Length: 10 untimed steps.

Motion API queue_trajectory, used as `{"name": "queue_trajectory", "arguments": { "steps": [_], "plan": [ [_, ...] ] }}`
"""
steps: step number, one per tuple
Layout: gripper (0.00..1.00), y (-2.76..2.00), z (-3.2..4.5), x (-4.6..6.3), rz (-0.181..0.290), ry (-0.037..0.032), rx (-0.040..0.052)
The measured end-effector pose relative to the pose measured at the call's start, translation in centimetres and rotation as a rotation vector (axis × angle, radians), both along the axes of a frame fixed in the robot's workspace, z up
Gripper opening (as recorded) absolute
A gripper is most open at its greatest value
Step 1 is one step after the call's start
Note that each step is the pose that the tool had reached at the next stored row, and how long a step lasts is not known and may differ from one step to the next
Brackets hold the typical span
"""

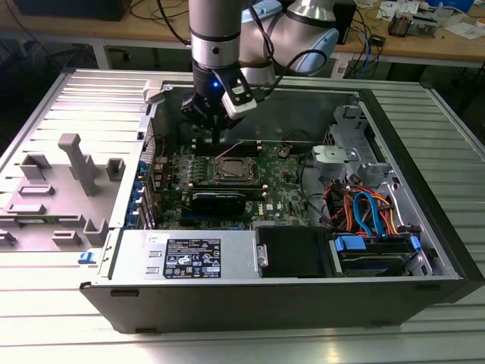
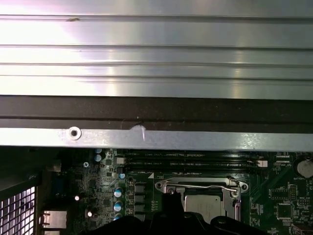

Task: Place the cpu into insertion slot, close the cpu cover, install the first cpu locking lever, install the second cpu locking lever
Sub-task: 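Install the first cpu locking lever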

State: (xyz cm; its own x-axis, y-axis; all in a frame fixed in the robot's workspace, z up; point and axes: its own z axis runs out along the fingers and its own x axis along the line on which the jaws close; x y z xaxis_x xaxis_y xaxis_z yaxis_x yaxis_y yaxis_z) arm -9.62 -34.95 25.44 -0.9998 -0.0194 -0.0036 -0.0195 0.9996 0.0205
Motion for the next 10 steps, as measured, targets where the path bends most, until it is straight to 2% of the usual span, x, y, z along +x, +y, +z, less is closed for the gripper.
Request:
{"name": "queue_trajectory", "arguments": {
  "steps": [5,8,10],
  "plan": [
    [0.11,0.11,-0.45,0.34,0.003,-0.001,-0.0016],
    [0.11,0.59,-0.64,0.35,0.003,-0.0034,-0.0066],
    [0.11,0.71,-0.75,0.36,0.003,-0.0037,-0.0073]
  ]
}}
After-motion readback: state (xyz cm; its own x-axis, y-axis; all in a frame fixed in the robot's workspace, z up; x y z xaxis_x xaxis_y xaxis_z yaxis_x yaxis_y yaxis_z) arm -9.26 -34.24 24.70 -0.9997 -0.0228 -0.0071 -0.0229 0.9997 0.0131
